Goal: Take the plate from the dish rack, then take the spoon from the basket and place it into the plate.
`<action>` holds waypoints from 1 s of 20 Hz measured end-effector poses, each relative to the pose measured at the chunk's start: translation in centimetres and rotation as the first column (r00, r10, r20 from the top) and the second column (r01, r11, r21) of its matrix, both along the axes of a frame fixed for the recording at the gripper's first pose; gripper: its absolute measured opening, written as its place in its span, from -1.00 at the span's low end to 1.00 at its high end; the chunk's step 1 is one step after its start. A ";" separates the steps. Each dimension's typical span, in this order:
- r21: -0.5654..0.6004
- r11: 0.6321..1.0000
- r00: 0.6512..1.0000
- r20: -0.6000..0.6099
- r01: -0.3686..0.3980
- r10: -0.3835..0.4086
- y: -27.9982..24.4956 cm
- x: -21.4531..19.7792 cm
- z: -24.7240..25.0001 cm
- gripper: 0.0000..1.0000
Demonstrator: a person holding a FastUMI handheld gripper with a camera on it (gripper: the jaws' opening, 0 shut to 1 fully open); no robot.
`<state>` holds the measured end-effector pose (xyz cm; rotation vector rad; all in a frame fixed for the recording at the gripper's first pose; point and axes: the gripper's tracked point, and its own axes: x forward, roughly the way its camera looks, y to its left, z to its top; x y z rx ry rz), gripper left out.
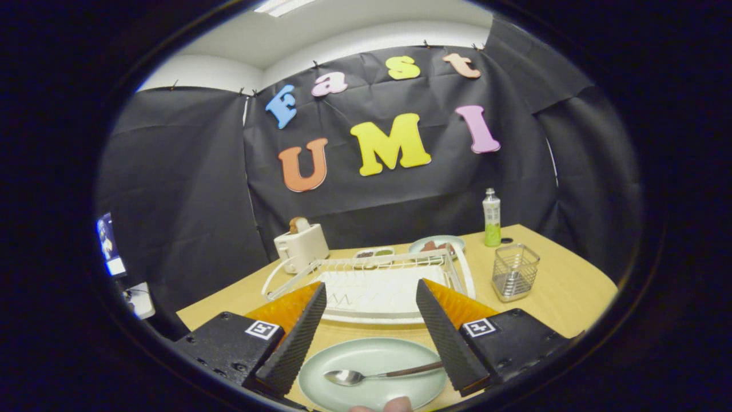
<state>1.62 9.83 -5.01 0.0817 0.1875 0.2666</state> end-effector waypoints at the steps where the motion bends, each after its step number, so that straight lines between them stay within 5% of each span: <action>1: -0.021 1.000 1.000 0.023 0.013 -0.013 -0.4 -0.1 0.6 1.00; 10: -0.078 0.972 0.950 0.242 0.223 -0.199 -4.8 -3.0 8.2 1.00; 14: -0.078 0.964 0.926 0.305 0.256 -0.221 -4.2 -4.8 9.7 1.00; 20: -0.055 0.974 0.943 0.269 0.219 -0.196 -1.2 -6.3 8.3 1.00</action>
